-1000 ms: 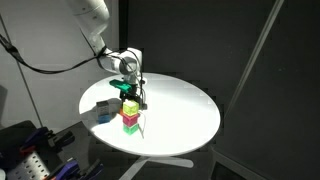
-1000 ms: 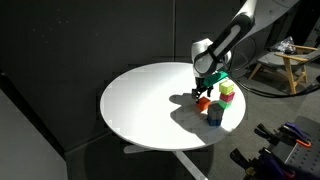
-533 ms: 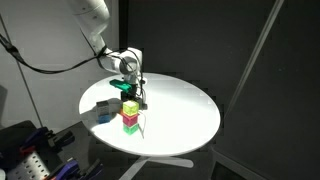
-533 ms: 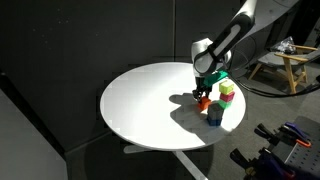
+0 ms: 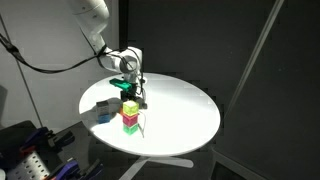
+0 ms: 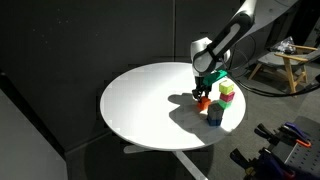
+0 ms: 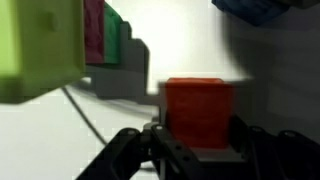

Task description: Put the orange block on top of the grey block

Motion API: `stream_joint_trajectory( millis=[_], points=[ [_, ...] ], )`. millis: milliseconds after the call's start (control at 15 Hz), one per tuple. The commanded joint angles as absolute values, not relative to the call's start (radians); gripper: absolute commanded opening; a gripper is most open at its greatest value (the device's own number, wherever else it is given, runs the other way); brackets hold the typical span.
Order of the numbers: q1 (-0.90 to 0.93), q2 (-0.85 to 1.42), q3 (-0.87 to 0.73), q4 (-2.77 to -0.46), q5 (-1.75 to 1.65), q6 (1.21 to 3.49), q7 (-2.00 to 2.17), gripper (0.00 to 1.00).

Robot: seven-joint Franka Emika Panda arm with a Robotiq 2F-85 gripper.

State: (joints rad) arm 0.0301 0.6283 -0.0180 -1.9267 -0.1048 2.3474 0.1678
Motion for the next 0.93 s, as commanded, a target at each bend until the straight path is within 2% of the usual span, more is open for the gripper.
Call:
stream_joint_trajectory(
  millis=[0, 867],
  points=[
    [0.054, 0.600, -0.037, -1.921, -0.110, 2.305, 0.165, 0.30],
    [0.078, 0.522, -0.052, -1.945, -0.138, 2.286, 0.174, 0.30]
  ],
)
